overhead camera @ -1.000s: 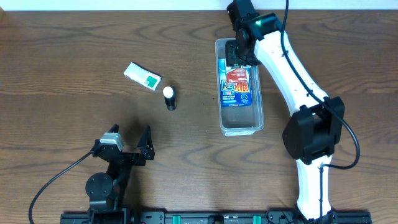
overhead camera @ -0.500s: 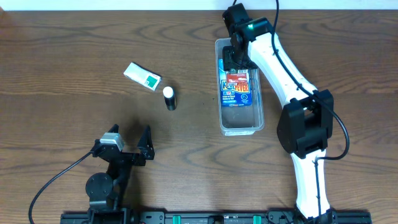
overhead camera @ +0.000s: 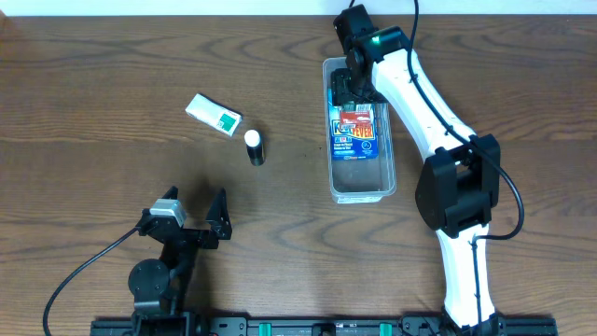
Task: Pack container
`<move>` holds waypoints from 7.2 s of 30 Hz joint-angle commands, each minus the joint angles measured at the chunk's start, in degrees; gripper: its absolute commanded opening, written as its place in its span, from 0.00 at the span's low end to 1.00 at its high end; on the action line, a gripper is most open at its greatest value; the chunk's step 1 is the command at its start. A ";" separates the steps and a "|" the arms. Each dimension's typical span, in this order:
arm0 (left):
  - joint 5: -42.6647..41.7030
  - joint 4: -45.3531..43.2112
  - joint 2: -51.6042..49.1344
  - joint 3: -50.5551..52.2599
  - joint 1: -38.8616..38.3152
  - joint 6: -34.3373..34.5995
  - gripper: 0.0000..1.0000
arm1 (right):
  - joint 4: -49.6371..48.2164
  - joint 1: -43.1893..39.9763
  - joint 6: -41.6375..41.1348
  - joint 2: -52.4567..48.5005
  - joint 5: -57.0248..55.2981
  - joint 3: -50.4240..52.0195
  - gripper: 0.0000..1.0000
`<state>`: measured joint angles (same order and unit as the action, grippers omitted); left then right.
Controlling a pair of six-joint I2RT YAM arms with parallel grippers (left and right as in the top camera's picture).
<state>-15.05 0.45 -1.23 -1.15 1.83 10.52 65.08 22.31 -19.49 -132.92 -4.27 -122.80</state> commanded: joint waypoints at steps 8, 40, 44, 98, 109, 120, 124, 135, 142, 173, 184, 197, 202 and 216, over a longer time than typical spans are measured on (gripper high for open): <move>-0.81 2.08 -0.11 0.92 0.26 0.24 0.98 | -0.35 -0.13 1.20 0.35 0.22 -0.22 0.76; -0.81 2.08 -0.11 0.92 0.26 0.24 0.98 | 12.74 -38.66 1.90 21.14 1.09 -3.52 0.99; -0.81 2.08 -0.11 0.92 0.26 0.24 0.98 | 13.38 -41.40 1.66 21.14 1.38 -3.52 0.99; -2.36 59.69 -57.07 -75.93 0.24 -2.86 0.98 | 13.55 -43.30 1.73 21.05 -1.92 -2.19 0.99; -14.34 80.50 -83.17 -95.47 0.26 -1.14 0.98 | 13.55 -43.30 1.73 21.05 -1.92 -2.19 0.99; 3.72 65.33 -89.31 -96.61 0.59 30.21 0.98 | 13.55 -43.30 1.73 21.05 -1.92 -2.19 0.99; 12.02 64.11 -93.33 -98.38 -1.49 33.83 0.98 | 13.55 -43.30 1.73 21.05 -1.92 -2.19 0.99; 12.92 57.29 -107.23 -100.89 -1.75 42.36 0.98 | 13.55 -43.30 1.73 21.05 -1.92 -2.19 0.99; 12.52 54.53 -112.80 -100.89 -2.03 43.01 0.98 | 13.55 -43.30 1.73 21.05 -1.92 -2.19 0.99; 9.09 51.69 -125.79 -100.45 -2.08 43.93 0.98 | 13.55 -43.30 1.73 21.05 -1.92 -2.19 0.99; 9.51 52.28 -126.57 -100.32 -2.29 43.17 0.98 | 13.55 -43.30 1.73 21.05 -1.92 -2.19 0.99; 11.23 51.98 -127.29 -99.86 -2.29 43.12 0.98 | 13.55 -43.30 1.73 21.05 -1.95 -2.19 0.99; 11.28 51.93 -127.29 -98.47 -2.29 43.15 0.98 | 13.55 -43.30 1.73 21.05 -1.92 -2.19 0.99; 11.26 48.19 -127.29 -97.63 -2.16 32.63 0.98 | 13.55 -43.30 1.73 21.05 -1.92 -2.19 0.99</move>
<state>-5.13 49.21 -127.59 -99.46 -0.23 50.19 78.59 -20.45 -17.39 -111.28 -5.85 -125.01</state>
